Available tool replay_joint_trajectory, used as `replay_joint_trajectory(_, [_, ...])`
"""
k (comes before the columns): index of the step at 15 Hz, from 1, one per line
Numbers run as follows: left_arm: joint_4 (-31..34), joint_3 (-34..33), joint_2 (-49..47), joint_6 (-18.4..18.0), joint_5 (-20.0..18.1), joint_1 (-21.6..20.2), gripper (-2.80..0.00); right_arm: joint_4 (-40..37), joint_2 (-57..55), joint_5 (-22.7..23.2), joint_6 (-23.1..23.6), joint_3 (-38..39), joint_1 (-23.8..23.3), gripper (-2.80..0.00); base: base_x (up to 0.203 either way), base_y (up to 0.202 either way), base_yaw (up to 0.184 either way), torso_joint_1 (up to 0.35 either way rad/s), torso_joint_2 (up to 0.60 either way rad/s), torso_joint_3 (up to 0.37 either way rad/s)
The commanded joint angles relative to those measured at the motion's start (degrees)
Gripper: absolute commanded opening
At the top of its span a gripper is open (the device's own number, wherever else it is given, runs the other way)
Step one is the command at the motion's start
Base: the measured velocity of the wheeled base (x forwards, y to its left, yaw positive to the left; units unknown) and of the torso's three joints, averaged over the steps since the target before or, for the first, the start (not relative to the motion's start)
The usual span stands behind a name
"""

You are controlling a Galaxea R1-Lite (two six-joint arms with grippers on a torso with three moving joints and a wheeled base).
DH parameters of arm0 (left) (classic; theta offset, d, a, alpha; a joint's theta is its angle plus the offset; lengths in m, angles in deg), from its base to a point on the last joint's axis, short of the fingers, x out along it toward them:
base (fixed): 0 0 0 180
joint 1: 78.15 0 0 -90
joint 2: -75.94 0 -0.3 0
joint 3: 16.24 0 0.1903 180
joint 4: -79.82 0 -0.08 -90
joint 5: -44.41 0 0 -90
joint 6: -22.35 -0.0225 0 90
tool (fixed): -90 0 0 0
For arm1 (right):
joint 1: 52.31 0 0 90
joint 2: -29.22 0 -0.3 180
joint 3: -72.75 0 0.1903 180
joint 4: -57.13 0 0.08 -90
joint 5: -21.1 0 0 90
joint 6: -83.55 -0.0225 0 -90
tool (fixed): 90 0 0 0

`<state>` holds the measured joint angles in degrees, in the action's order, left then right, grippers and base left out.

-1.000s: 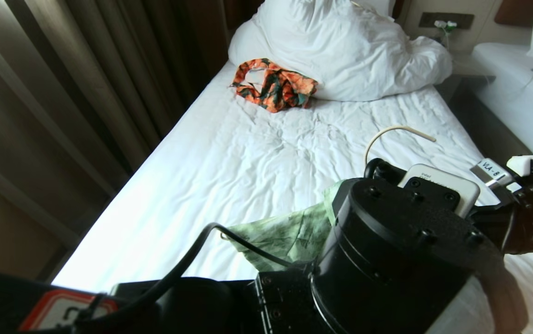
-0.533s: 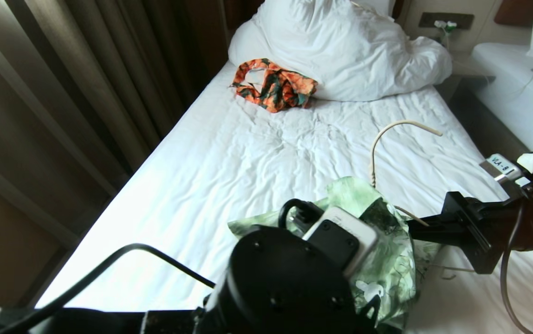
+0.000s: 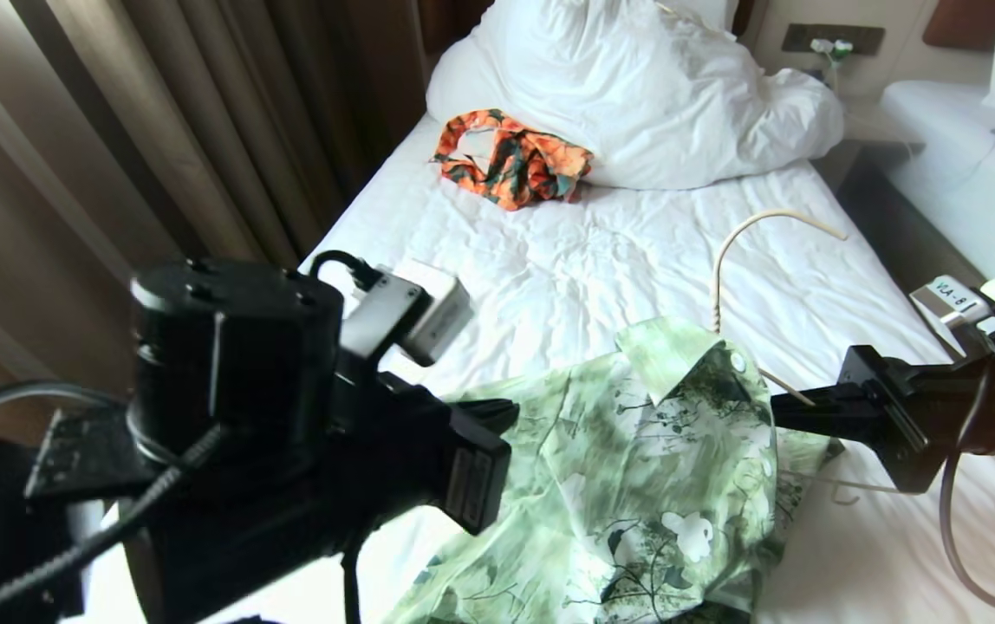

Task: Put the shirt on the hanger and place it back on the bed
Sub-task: Hook one side of the shirt onto the hanger, then hook the other side of the shirt onto the hanger

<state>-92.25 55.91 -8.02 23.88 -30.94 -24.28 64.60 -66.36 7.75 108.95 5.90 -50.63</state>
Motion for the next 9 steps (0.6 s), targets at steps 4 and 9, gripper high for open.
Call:
replay_joint_trajectory(4, [0.24,1.94,5.11,-4.68,-13.45,-9.4,-2.8,1.07,-3.83,0.43,0.17,-1.42,0.06,-2.8,0.0,0.0,0.0,0.0,0.0,0.0])
replay_joint_trajectory(9, [-0.67,2.09,2.63,-8.29,-22.15,-9.4,0.0,2.39,-3.39,1.29,0.17,-1.17,0.33,-2.8,0.0,0.0,0.0,0.0,0.0,0.0])
